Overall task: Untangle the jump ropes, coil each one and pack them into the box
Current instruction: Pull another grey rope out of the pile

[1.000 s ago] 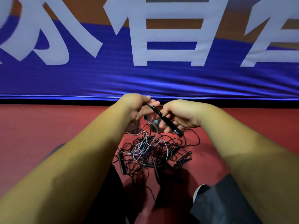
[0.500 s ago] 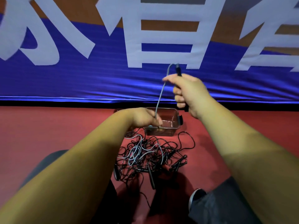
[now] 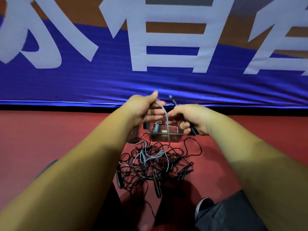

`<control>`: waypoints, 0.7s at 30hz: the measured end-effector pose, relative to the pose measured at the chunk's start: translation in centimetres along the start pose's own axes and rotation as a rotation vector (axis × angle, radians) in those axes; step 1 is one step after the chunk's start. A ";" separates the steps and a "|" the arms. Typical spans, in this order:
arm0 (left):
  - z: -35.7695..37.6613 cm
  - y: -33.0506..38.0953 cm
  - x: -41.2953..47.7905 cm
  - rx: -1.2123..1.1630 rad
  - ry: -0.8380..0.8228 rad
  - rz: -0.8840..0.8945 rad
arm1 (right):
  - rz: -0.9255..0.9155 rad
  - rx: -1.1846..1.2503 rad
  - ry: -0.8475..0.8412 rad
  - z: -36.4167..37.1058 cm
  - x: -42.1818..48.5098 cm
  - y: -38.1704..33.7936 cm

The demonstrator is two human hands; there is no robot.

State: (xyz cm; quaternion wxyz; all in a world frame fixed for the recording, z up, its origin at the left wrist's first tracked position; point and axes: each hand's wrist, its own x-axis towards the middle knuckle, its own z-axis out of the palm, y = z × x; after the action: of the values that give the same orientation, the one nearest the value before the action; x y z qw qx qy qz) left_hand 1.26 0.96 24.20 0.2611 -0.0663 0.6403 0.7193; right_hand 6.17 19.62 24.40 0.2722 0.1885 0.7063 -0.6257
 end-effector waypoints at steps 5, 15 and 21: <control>-1.2 0.8 0.9 -0.368 0.077 -0.003 | -0.018 -0.020 -0.204 1.7 -0.4 0.4; -0.8 -1.5 0.5 0.385 -0.236 -0.048 | -0.181 0.379 0.076 0.6 0.9 -1.1; 0.2 -4.5 0.1 0.743 -0.585 -0.091 | -0.314 0.585 0.240 -1.9 0.6 -2.3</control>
State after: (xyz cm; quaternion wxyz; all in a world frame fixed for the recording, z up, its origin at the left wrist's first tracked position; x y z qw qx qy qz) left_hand 3.34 1.32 20.19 0.4678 0.2089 0.7502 0.4180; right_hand 4.03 21.11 25.92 0.0224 0.2196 0.5444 -0.8092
